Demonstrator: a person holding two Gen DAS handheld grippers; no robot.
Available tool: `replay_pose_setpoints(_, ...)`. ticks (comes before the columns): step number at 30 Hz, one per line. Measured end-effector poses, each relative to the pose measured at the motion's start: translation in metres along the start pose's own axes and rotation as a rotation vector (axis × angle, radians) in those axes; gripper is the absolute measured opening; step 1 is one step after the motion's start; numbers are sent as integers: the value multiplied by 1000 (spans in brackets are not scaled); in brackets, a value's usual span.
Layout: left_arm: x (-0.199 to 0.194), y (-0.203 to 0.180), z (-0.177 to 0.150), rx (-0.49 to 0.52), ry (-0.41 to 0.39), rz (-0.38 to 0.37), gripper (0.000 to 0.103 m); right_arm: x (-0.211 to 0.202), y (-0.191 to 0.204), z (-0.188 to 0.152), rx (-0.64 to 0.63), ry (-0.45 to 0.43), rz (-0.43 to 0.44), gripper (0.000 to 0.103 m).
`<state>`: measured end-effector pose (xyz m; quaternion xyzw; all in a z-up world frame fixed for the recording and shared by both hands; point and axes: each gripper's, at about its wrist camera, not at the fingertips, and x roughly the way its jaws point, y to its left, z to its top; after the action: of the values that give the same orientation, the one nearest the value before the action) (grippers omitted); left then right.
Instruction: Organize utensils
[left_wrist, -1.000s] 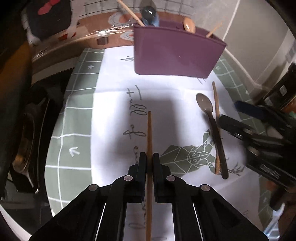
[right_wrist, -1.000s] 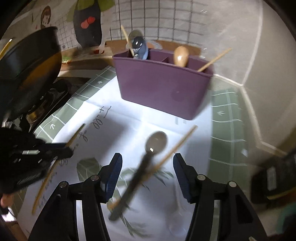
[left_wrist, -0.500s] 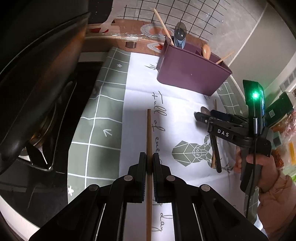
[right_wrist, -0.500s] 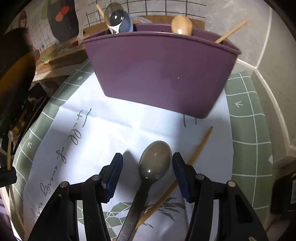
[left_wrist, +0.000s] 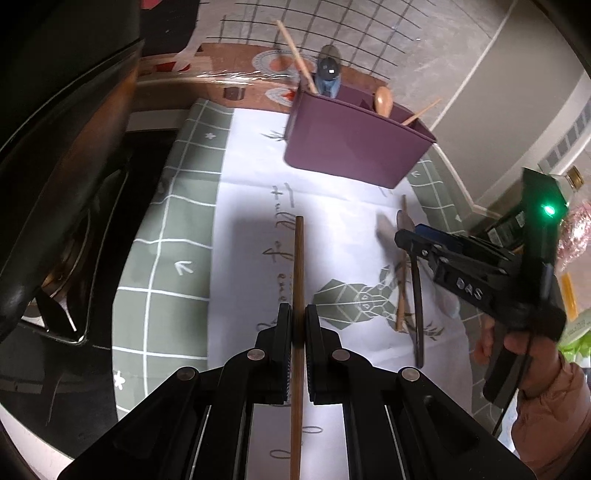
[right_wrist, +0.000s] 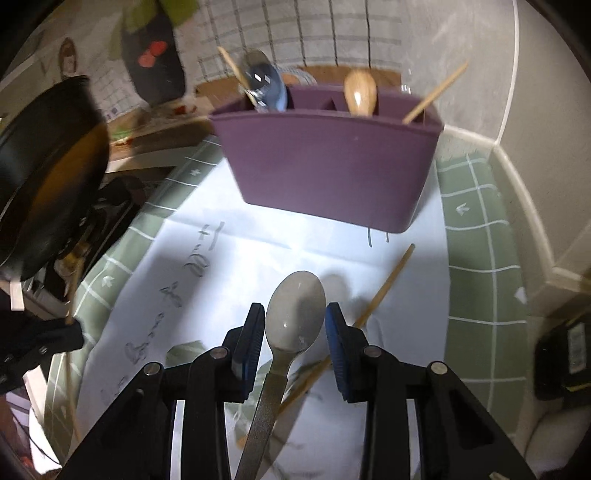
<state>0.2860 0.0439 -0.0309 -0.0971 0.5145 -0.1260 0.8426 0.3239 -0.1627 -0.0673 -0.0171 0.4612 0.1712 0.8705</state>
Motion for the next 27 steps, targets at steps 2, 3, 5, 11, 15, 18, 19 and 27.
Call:
replay_pose_setpoints(2, -2, -5, 1, 12, -8, -18, 6, -17, 7, -5, -25, -30, -10, 31)
replay_pose_setpoints(3, -4, -7, 1, 16, -13, -26, 6, -24, 11, -6, -35, -42, -12, 31)
replay_pose_setpoints(5, -8, -13, 2, 28, -33, -46, 6, -37, 19, -7, -50, -65, -20, 31)
replay_pose_setpoints(11, -22, -35, 12, 89, -88, -92, 6, -72, 34, -14, -90, -122, -35, 31)
replay_pose_setpoints(15, -34, -45, 19, 118, -123, -126, 6, -89, 41, -15, -113, -162, -65, 30)
replay_pose_setpoints(18, -45, -51, 26, 134, -144, -151, 6, -102, 44, -13, -113, -186, -75, 30)
replay_pose_setpoints(19, -49, -53, 30, 143, -150, -160, 6, -106, 45, -12, -115, -194, -82, 29)
replay_pose_setpoints(27, -103, -79, 73, 239, -299, -172, 6, -150, 50, 21, -141, -332, -122, 27)
